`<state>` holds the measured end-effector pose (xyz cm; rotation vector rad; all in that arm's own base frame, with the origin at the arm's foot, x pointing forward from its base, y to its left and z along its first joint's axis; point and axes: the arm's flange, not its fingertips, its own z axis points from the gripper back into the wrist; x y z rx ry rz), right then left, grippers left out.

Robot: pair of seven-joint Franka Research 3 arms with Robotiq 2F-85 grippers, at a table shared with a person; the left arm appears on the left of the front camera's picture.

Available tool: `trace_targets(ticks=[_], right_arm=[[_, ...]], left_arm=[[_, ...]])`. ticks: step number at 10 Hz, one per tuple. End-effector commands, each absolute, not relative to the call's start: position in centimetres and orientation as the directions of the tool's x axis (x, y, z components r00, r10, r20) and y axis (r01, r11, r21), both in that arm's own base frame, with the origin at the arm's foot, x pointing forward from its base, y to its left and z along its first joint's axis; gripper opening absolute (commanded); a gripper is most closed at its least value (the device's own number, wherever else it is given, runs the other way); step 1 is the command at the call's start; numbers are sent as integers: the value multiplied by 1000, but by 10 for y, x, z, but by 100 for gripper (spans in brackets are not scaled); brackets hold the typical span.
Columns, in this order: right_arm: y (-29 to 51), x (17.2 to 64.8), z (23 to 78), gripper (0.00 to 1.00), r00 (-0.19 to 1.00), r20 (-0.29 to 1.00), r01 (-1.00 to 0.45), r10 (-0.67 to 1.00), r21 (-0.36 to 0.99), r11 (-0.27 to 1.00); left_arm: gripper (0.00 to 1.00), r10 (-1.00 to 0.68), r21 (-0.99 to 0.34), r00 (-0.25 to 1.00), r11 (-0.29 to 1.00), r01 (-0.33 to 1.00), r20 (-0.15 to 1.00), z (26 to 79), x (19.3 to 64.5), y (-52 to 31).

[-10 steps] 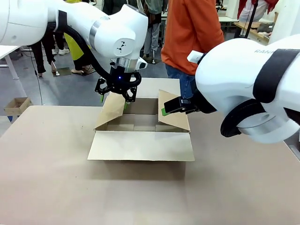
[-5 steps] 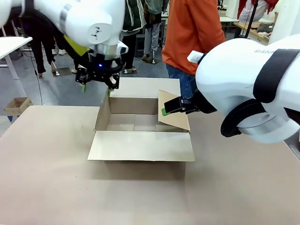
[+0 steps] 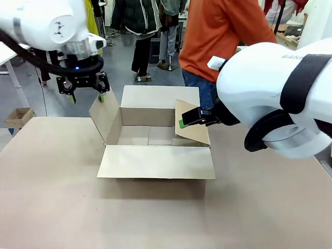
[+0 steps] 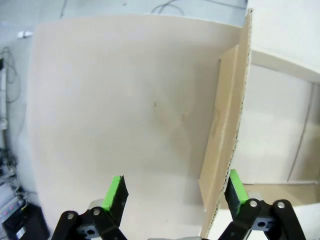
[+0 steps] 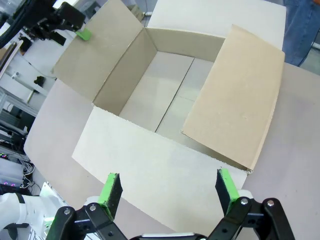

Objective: Pack the gift set into the box.
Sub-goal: Place both hands on the side flaps of the Package Box and spread them outward.

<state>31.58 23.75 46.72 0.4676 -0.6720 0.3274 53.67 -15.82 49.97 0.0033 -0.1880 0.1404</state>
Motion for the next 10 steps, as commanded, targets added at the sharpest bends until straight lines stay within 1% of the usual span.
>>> trace_targets(ticks=[1,2,4,6,7,8,9,10], right_arm=[[236,317,474,100,746,651,-428,138,311,849],[236,317,474,100,746,651,-428,138,311,849],[236,317,474,100,746,651,-428,138,311,849],[236,317,474,100,746,651,-428,138,311,849],[236,317,474,100,746,651,-428,138,311,849],[236,317,474,100,746,651,-428,138,311,849],[236,317,474,100,746,651,-428,138,311,849],[236,317,474,100,746,651,-428,138,311,849]], left_arm=[[100,65,-161,989,986,-43,135,482,531,-128],[100,54,-212,993,977,-30,109,472,537,-115],[100,27,-349,994,937,12,107,455,543,-92],[100,-8,-457,998,889,34,58,434,553,-73],[100,-8,-488,1000,873,12,11,425,557,-67],[100,-86,-540,995,840,45,-50,417,558,-67],[100,10,-445,998,895,18,61,428,553,-76],[100,10,-445,998,895,18,61,428,553,-76]])
